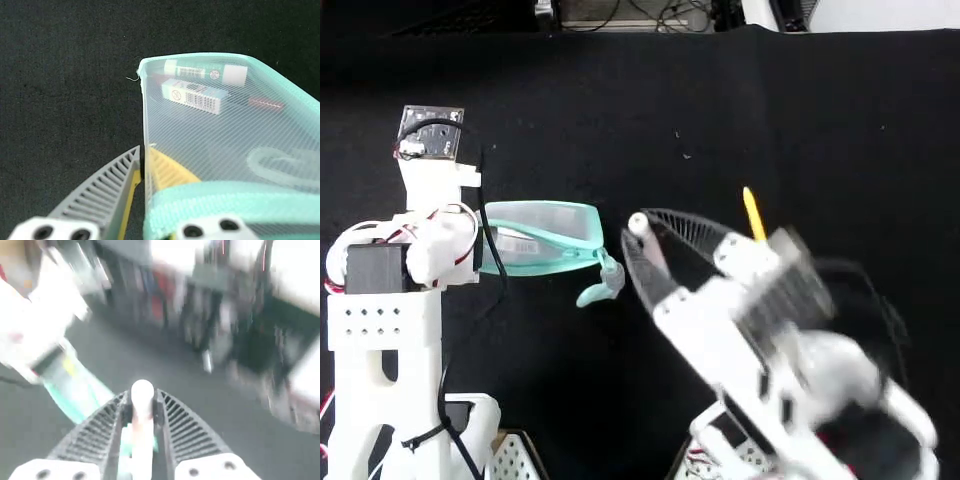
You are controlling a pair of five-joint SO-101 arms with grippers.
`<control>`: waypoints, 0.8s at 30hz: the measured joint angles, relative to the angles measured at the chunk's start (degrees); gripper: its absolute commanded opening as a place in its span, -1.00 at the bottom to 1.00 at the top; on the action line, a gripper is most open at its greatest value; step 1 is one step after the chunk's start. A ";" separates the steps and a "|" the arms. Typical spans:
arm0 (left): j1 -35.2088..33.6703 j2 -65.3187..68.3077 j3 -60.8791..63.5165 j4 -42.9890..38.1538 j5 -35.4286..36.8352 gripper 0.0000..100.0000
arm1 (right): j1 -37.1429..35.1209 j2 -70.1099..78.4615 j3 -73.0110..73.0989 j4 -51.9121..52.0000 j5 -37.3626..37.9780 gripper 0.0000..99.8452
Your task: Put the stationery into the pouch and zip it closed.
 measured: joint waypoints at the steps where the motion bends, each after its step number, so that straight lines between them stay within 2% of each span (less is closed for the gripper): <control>1: 0.00 0.00 0.09 0.00 0.00 -0.94 | -1.76 -2.81 2.02 -3.25 0.00 -0.98; 7: 0.00 0.00 0.09 0.00 0.00 -0.94 | -13.71 -14.51 14.51 -24.00 -0.09 -0.98; 15: 0.00 0.00 0.09 0.00 0.00 -0.94 | -15.82 -15.12 30.51 -45.10 -0.09 -0.98; 18: 0.00 0.00 0.09 0.00 0.00 -0.94 | -15.82 -15.12 35.52 -49.14 -0.09 -0.98; 24: 0.00 0.00 0.09 0.00 0.00 -0.94 | -15.82 -14.95 46.24 -50.81 0.00 -0.98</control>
